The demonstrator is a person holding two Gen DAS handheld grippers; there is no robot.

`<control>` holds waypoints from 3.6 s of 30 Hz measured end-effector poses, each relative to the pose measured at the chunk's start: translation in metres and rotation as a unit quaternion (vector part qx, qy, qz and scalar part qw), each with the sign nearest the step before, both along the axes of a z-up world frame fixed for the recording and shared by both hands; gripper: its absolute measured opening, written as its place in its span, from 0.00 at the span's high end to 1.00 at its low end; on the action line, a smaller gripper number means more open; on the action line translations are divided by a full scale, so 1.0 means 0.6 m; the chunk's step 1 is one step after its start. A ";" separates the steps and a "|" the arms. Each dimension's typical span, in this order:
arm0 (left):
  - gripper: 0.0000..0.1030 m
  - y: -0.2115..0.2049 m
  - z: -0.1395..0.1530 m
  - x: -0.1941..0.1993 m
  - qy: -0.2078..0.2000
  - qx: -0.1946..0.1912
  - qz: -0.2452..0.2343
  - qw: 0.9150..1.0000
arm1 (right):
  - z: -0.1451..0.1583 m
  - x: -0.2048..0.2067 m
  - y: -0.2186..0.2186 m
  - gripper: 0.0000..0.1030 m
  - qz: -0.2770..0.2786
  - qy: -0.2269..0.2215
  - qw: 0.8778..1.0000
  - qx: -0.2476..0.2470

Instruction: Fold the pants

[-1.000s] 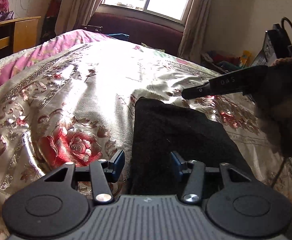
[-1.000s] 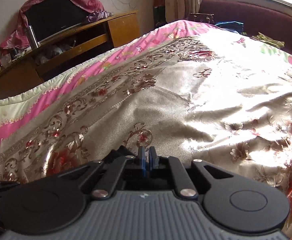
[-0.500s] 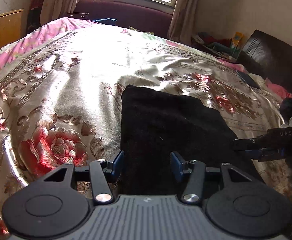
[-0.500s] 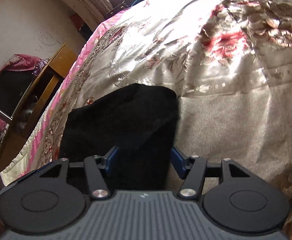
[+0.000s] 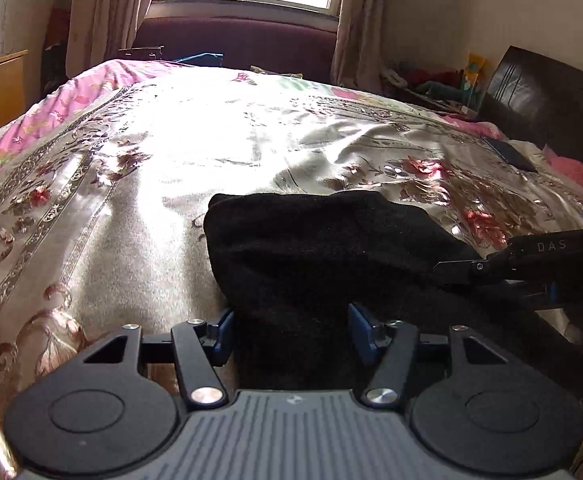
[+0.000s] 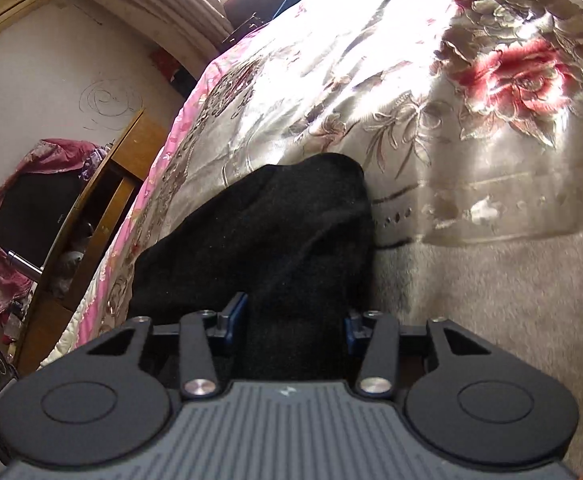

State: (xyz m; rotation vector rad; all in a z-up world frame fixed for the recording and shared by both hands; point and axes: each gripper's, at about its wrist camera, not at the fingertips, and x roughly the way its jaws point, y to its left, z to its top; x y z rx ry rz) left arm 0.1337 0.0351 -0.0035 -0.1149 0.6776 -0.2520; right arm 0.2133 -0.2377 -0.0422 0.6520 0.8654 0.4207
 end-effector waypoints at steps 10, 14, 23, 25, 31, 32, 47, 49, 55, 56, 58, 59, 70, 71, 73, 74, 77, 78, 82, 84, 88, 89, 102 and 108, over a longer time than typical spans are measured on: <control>0.31 0.015 0.063 -0.017 -0.071 0.063 0.012 0.995 | 0.104 -0.112 0.010 0.55 0.006 -0.133 0.983 -0.130; 0.28 -0.030 0.032 0.025 -0.050 0.124 -0.002 0.991 | 0.088 -0.167 0.060 0.56 0.079 -0.142 0.975 -0.154; 0.27 -0.002 0.065 -0.002 -0.048 0.085 0.037 0.995 | 0.102 -0.196 0.067 0.58 0.071 -0.154 0.972 -0.160; 0.27 -0.007 0.073 -0.050 -0.059 0.081 0.023 0.995 | 0.085 -0.205 0.070 0.56 0.076 -0.134 0.975 -0.159; 0.23 -0.032 0.022 -0.090 0.000 0.161 0.028 0.986 | 0.069 -0.210 0.083 0.54 0.064 -0.093 0.983 -0.146; 0.23 -0.022 0.029 -0.093 0.002 0.150 0.049 0.988 | 0.078 -0.220 0.078 0.54 0.061 -0.097 0.984 -0.134; 0.25 -0.115 0.053 -0.256 0.029 0.046 0.045 0.998 | 0.060 -0.330 0.047 0.52 -0.001 -0.076 0.984 -0.160; 0.25 -0.125 0.047 -0.264 0.036 0.039 0.050 0.997 | 0.059 -0.338 0.039 0.52 -0.010 -0.072 0.985 -0.158; 0.15 -0.144 0.048 -0.289 0.019 0.051 0.067 0.996 | 0.049 -0.351 0.040 0.52 -0.006 -0.063 0.985 -0.160; 0.13 -0.145 0.049 -0.290 0.014 0.055 0.071 0.996 | 0.048 -0.353 0.040 0.52 -0.005 -0.063 0.986 -0.156; 0.09 -0.146 0.048 -0.290 0.014 0.063 0.081 0.995 | 0.047 -0.354 0.041 0.52 -0.003 -0.063 0.986 -0.154; 0.09 -0.147 0.046 -0.289 0.016 0.068 0.087 0.994 | 0.045 -0.355 0.042 0.52 -0.002 -0.063 0.986 -0.154; 0.04 -0.155 0.035 -0.285 0.027 0.116 0.121 0.986 | 0.034 -0.353 0.041 0.52 -0.001 -0.052 0.987 -0.153; 0.04 -0.155 0.035 -0.285 0.029 0.114 0.122 0.986 | 0.032 -0.352 0.041 0.52 0.000 -0.050 0.987 -0.152; 0.04 -0.153 0.033 -0.283 0.034 0.112 0.124 0.985 | 0.031 -0.351 0.042 0.52 0.001 -0.049 0.987 -0.152; 0.04 -0.152 0.033 -0.283 0.035 0.111 0.125 0.985 | 0.030 -0.351 0.042 0.52 0.001 -0.048 0.987 -0.152; 0.04 -0.151 0.032 -0.283 0.037 0.108 0.127 0.985 | 0.029 -0.350 0.043 0.52 0.003 -0.047 0.987 -0.152; 0.04 -0.151 0.032 -0.283 0.037 0.108 0.127 0.985 | 0.028 -0.349 0.043 0.52 0.003 -0.046 0.987 -0.152; 0.04 -0.154 0.030 -0.282 0.039 0.111 0.125 0.985 | 0.025 -0.347 0.042 0.52 0.002 -0.043 0.987 -0.153; 0.04 -0.155 0.030 -0.281 0.039 0.112 0.124 0.985 | 0.024 -0.347 0.041 0.52 0.002 -0.042 0.987 -0.153; 0.04 -0.155 0.028 -0.280 0.041 0.111 0.124 0.985 | 0.023 -0.347 0.041 0.51 0.001 -0.041 0.987 -0.152; 0.04 -0.155 0.028 -0.279 0.041 0.111 0.124 0.985 | 0.022 -0.347 0.041 0.51 0.001 -0.040 0.987 -0.152; 0.04 -0.092 0.049 -0.238 0.016 0.100 0.135 0.986 | 0.088 -0.312 0.056 0.44 0.021 -0.113 0.978 -0.173; 0.04 -0.028 0.041 -0.225 0.018 0.099 0.127 0.987 | 0.129 -0.236 0.172 0.41 0.155 -0.186 0.932 -0.269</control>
